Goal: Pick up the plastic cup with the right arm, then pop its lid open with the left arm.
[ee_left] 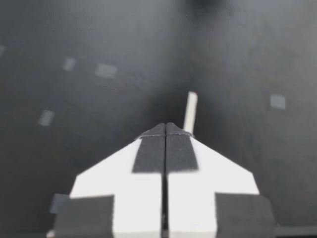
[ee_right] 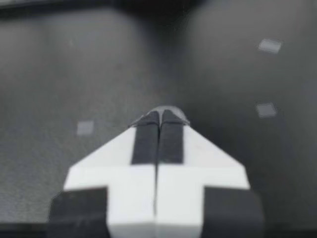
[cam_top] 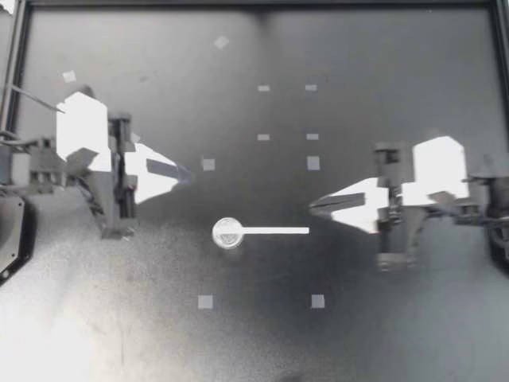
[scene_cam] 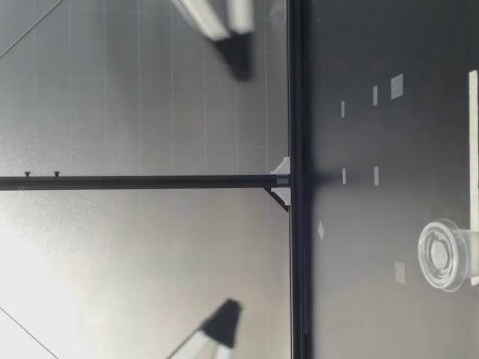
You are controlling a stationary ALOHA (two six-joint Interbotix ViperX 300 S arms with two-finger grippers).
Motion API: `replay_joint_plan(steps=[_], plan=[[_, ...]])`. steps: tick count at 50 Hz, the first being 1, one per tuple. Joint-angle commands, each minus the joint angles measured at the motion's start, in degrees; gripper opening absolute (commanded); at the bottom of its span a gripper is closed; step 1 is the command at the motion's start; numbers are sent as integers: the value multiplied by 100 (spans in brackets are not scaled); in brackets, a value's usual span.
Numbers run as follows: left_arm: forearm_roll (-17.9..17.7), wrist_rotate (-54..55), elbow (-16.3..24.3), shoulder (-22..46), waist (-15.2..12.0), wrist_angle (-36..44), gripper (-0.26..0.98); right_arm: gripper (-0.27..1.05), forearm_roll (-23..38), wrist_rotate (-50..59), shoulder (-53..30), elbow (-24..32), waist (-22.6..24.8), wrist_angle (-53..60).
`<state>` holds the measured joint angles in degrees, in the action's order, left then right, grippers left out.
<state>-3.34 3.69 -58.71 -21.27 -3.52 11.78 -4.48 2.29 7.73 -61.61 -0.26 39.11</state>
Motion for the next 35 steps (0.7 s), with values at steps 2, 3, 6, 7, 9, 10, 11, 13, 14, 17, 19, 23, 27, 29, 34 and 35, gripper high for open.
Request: replay_joint_plan(steps=[2, 3, 6, 7, 9, 10, 11, 13, 14, 17, 19, 23, 27, 29, 34, 35], plan=[[0, 18, 105, 176, 185, 369, -17, -13, -18, 97, -483, 369, -26, 62], [0, 18, 88, 220, 220, 439, -17, -11, -18, 114, -571, 413, -26, 70], [0, 26, 70, 352, 325, 650, -17, -5, -18, 149, -853, 545, -26, 70], [0, 26, 70, 396, 352, 694, -17, -3, -18, 158, -923, 580, -26, 70], [0, 35, 70, 510, 413, 809, -17, 3, -18, 167, -1072, 668, -26, 62], [0, 35, 70, 563, 439, 835, -17, 6, -18, 167, -1125, 694, -26, 62], [0, 44, 70, 615, 457, 870, -17, 9, -18, 167, -1178, 721, -26, 62], [0, 53, 79, 756, 492, 932, -17, 17, -18, 167, -1283, 782, -26, 62], [0, 62, 79, 817, 510, 958, -17, 21, -18, 167, -1318, 800, -26, 62], [0, 123, 88, 1002, 510, 1028, -17, 33, -18, 176, -1433, 888, -26, 62], [0, 149, 79, 1134, 510, 1107, -17, 42, -18, 193, -1521, 949, -26, 62], [0, 176, 62, 1362, 519, 1274, -17, 52, -18, 255, -1696, 1055, -26, 62], [0, 185, 70, 1556, 510, 1371, -17, 57, -18, 325, -1942, 1187, -26, 70], [0, 185, 79, 1644, 510, 1371, -17, 57, -18, 352, -2057, 1239, -26, 62], [0, 193, 105, 1837, 519, 1380, -17, 58, -18, 439, -2355, 1354, -26, 62], [0, 193, 105, 1863, 519, 1389, -17, 58, -18, 457, -2399, 1362, -26, 62]])
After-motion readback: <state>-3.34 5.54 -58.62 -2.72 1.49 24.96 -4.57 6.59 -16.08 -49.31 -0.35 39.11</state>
